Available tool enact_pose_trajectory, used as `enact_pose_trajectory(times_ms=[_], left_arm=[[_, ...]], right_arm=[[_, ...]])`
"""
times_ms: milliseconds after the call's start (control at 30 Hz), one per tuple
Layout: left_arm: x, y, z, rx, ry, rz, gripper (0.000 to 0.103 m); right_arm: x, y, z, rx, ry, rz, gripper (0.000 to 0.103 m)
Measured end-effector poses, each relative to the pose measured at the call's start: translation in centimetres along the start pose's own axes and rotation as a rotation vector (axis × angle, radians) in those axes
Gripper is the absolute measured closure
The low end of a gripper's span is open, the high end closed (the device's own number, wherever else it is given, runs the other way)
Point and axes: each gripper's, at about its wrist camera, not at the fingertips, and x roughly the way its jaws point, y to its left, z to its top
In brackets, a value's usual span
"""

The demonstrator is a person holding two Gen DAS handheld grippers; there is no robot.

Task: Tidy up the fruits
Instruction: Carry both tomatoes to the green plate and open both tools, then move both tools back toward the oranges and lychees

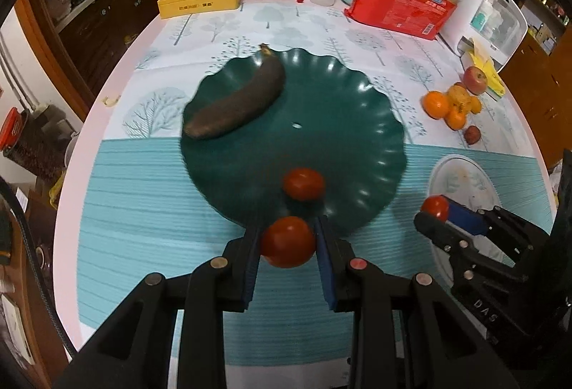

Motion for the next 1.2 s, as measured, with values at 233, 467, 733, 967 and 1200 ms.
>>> enact_pose_trajectory(times_ms=[233, 467, 733, 967, 1200], left_arm=[[1.0, 3.1, 1.7, 0.014, -0.018, -0.012, 0.075], [2.0, 4.7, 2.1, 0.002, -0.004, -0.058, 0.075], [2.4, 4.4, 2.2, 0.01, -0.018, -0.093, 0.062], [1.9, 3.8, 2.0, 0.018, -0.026, -0.097, 0.053], [1.2, 2.6, 1.4, 0.034, -0.021, -0.089, 0.05]], right_arm=[[1.4, 2.1, 2.0, 0.051, -0.044, -0.023, 0.075], [2.6, 3.7, 2.8, 0.07, -0.05, -0.038, 0.074], [3.3, 3.8, 3.0, 0.103, -0.038, -0.067, 0.051], [2.3, 2.9, 2.6, 0.149, -0.053, -0.092, 0.044], [1.4, 2.1, 1.0, 0.193, -0.031, -0.111, 0.043]])
